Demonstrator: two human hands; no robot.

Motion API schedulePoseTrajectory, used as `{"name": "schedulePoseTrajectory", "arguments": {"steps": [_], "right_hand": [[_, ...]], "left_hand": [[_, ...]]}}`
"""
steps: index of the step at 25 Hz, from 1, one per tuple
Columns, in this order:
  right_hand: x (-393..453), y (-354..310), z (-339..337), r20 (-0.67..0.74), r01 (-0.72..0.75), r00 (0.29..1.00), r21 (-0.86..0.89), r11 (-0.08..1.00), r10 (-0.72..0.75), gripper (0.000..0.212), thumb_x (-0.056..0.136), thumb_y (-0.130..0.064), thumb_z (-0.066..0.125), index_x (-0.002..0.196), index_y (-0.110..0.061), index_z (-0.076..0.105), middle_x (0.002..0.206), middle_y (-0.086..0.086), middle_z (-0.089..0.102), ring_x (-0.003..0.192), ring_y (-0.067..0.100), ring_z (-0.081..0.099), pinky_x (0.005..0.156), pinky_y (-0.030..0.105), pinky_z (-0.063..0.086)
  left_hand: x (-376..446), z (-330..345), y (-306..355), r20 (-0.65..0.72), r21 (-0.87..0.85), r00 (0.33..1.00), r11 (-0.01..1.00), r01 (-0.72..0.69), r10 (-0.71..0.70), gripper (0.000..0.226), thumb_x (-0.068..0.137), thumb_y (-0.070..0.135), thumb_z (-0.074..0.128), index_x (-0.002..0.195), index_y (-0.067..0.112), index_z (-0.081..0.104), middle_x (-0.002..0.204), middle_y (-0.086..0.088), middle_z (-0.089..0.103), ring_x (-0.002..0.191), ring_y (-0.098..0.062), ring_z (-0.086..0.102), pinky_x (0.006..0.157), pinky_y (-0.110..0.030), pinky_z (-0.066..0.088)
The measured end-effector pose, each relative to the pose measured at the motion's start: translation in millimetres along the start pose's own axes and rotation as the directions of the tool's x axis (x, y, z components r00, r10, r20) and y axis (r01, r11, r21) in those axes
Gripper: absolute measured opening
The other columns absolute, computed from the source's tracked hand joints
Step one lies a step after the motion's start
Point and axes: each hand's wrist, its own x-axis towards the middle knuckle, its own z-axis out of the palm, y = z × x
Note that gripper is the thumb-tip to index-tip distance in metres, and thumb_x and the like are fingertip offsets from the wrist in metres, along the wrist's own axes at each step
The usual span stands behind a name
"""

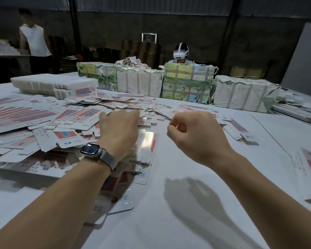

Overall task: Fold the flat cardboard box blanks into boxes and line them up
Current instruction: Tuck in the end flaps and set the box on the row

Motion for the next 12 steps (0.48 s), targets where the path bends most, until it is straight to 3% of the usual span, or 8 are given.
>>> {"name": "schedulePoseTrajectory", "arguments": {"steps": [3,5,8,10,12], "right_hand": [[2,2,0,-0.087,0.001,0.996,0.059,0.998,0.005,0.016,0.082,-0.033,0.057,0.066,-0.033,0.057,0.057,-0.014,0.053,0.070,0.020,0.055,0.064,0.033,0.045],[5,4,0,-0.147,-0.010,0.989,0.080,0.997,0.021,0.014,0.078,-0.035,0.054,0.065,-0.031,0.059,0.054,-0.013,0.053,0.069,0.021,0.055,0.064,0.034,0.047],[13,12,-2,-0.204,-0.041,0.977,0.111,0.993,0.064,0.014,0.082,-0.030,0.060,0.069,-0.028,0.064,0.053,-0.012,0.053,0.064,0.019,0.056,0.061,0.033,0.047],[16,16,-3,-0.253,-0.047,0.964,0.152,0.987,0.085,0.015,0.085,-0.027,0.062,0.070,-0.026,0.064,0.055,-0.012,0.057,0.062,0.017,0.057,0.059,0.033,0.048],[18,18,-4,-0.293,-0.045,0.950,0.197,0.979,0.103,0.010,0.086,-0.026,0.063,0.077,-0.024,0.065,0.062,-0.010,0.061,0.063,0.015,0.059,0.060,0.033,0.050]], "left_hand": [[-7,-5,16,-0.337,-0.286,0.939,0.944,-0.166,0.063,0.044,0.088,-0.002,0.051,0.126,0.018,0.057,0.090,-0.012,0.069,0.082,-0.039,0.063,0.064,-0.042,0.047],[-12,-7,32,-0.389,-0.557,0.921,0.790,-0.258,0.027,0.048,0.090,-0.003,0.053,0.134,0.017,0.053,0.096,-0.007,0.072,0.083,-0.032,0.067,0.063,-0.044,0.054],[-18,-9,51,-0.112,-0.913,0.989,0.403,-0.064,-0.097,0.056,0.091,-0.001,0.060,0.139,0.025,0.045,0.101,0.001,0.068,0.083,-0.016,0.072,0.066,-0.039,0.062],[-19,-10,59,0.088,-0.979,0.991,0.174,0.104,-0.099,0.056,0.089,-0.004,0.062,0.135,0.026,0.048,0.105,-0.002,0.068,0.086,-0.016,0.073,0.074,-0.042,0.063],[-14,-15,71,0.158,-0.987,0.987,0.035,0.159,-0.025,0.043,0.089,-0.006,0.061,0.122,0.022,0.060,0.104,0.001,0.074,0.086,-0.012,0.073,0.072,-0.036,0.063]]}}
